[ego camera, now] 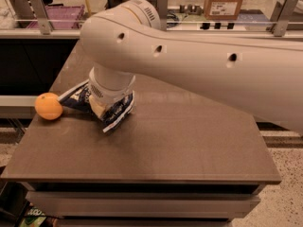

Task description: Move blue chip bag near orange

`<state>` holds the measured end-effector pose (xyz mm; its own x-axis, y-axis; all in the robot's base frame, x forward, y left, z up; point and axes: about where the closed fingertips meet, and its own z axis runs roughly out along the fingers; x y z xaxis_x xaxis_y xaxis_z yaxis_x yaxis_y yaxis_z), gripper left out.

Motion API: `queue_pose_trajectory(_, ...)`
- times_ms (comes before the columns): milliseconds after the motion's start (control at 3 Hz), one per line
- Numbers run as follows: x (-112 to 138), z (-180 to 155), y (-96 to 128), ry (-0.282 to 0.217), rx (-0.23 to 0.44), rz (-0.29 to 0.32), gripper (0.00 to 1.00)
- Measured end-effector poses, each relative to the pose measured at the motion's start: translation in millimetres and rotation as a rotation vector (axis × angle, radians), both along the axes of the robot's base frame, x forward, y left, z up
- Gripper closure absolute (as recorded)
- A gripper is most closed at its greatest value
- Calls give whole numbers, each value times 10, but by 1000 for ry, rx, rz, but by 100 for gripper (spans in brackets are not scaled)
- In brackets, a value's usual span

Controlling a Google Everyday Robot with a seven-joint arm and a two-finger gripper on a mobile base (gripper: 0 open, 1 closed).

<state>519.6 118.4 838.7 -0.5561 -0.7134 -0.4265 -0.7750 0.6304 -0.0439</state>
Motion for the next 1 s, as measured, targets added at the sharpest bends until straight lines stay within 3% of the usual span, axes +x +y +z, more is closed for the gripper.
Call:
queue_pose_trajectory(333, -5, 0, 6, 0, 0, 2, 13)
queue_pose_trajectory(667, -10, 0, 11, 0, -1, 3, 0)
queue_pose_trajectory(1000, -10, 0, 11, 0, -1, 3, 0)
